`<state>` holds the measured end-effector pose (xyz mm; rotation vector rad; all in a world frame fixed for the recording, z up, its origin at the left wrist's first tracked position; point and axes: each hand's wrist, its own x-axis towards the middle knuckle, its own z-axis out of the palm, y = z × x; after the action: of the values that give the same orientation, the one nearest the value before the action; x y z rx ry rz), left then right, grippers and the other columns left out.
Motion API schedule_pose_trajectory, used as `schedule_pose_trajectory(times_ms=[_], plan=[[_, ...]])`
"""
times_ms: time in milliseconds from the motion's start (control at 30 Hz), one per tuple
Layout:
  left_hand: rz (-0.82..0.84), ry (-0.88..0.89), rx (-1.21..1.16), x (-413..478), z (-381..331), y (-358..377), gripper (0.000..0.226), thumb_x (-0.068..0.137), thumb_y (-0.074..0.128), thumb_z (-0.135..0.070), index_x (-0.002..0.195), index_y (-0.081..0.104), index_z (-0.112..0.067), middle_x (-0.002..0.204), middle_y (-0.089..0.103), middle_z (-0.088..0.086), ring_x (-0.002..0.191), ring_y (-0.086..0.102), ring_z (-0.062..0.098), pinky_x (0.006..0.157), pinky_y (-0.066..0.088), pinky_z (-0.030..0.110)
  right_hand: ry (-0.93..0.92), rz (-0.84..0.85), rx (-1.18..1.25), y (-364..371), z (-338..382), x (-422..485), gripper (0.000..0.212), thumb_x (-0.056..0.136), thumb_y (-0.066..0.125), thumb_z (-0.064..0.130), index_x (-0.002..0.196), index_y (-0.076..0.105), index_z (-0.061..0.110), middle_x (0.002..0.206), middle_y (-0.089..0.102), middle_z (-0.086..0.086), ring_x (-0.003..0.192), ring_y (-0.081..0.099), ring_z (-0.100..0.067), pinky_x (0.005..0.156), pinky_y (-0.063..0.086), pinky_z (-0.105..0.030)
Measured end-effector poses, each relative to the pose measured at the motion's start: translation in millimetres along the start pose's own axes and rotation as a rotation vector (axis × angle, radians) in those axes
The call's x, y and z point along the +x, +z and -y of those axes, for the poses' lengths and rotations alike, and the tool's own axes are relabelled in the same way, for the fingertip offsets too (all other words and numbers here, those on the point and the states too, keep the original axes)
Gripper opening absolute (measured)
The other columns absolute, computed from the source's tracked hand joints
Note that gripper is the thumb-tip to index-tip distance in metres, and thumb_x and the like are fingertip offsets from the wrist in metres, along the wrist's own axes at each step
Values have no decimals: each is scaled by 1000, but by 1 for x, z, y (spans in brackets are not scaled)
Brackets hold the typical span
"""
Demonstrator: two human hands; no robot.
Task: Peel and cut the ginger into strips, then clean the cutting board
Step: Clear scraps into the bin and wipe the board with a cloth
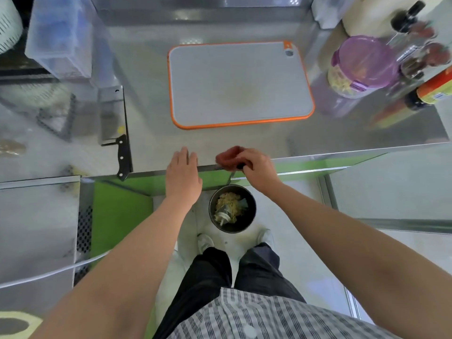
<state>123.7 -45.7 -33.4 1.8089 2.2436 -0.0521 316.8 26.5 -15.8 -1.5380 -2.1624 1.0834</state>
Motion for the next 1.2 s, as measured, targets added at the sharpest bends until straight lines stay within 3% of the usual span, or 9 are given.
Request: schedule_pose_trajectory(times_ms=[233, 333, 467, 600, 700, 800, 933, 1100, 1200], plan=[[20, -12, -5, 6, -32, -8, 39, 88, 58, -20, 124, 49, -9, 136, 39, 17, 129, 36, 33, 104, 37, 42, 269, 127, 4, -37, 2, 3, 24, 86, 47, 5, 100, 67, 7, 82, 65, -13, 69, 60, -22, 53, 41, -23], [5, 12, -104, 7, -44, -15, 28, 90, 54, -15, 118, 55, -12, 133, 45, 13, 128, 38, 31, 104, 36, 40, 407, 233, 380, -47, 5, 6, 25, 81, 44, 6, 93, 66, 7, 77, 66, -12, 63, 63, -18, 50, 51, -23], [102, -99, -661, 9, -60, -32, 30, 99, 39, -21, 119, 59, -12, 119, 61, 8, 112, 53, 25, 100, 41, 40, 531, 72, 676, -57, 8, 2, 15, 83, 42, 1, 74, 51, 10, 64, 44, -5, 55, 43, -20, 45, 36, -22], [383, -379, -1309, 3, -81, -46, 26, 97, 50, -31, 109, 60, -11, 106, 66, 10, 94, 62, 22, 86, 53, 41, 549, 345, 750, -60, 9, -11, 13, 91, 44, 6, 81, 52, 9, 72, 54, -8, 54, 56, -16, 48, 47, -24], [263, -430, -1318, -6, -82, -38, 16, 96, 55, -11, 111, 60, -7, 111, 66, 19, 99, 65, 28, 87, 55, 43, 506, 510, 838, -59, 4, -14, 19, 98, 48, 12, 112, 59, 7, 94, 68, -9, 81, 68, -18, 66, 56, -27], [97, -526, -1380, -18, -78, -30, 17, 98, 46, -4, 103, 61, -9, 104, 66, 15, 100, 63, 32, 95, 50, 51, 458, 540, 710, -69, -1, -15, 24, 98, 51, 17, 119, 60, 7, 92, 70, -9, 76, 69, -15, 64, 55, -26], [-46, -656, -1328, -41, -76, -26, 33, 91, 36, 2, 82, 63, -15, 97, 64, 13, 102, 61, 33, 97, 48, 47, 297, 470, 411, -82, -7, -14, 26, 92, 62, 24, 109, 67, 5, 97, 71, -8, 87, 67, -20, 77, 54, -30], [-201, -658, -1027, -84, -92, -22, 23, 99, 43, -16, 109, 62, -7, 122, 61, 14, 115, 55, 28, 103, 40, 38, 288, 446, 377, -80, 6, -23, 26, 98, 50, 32, 96, 62, 9, 101, 67, -16, 91, 62, -27, 91, 51, -45], [-141, -524, -1142, -103, -119, -30, 15, 91, 60, -32, 94, 61, -18, 99, 67, 6, 95, 63, 22, 86, 50, 37, 461, 470, 607, -78, 18, -30, 32, 99, 41, 25, 72, 55, 13, 74, 57, -9, 72, 55, -23, 75, 49, -37]])
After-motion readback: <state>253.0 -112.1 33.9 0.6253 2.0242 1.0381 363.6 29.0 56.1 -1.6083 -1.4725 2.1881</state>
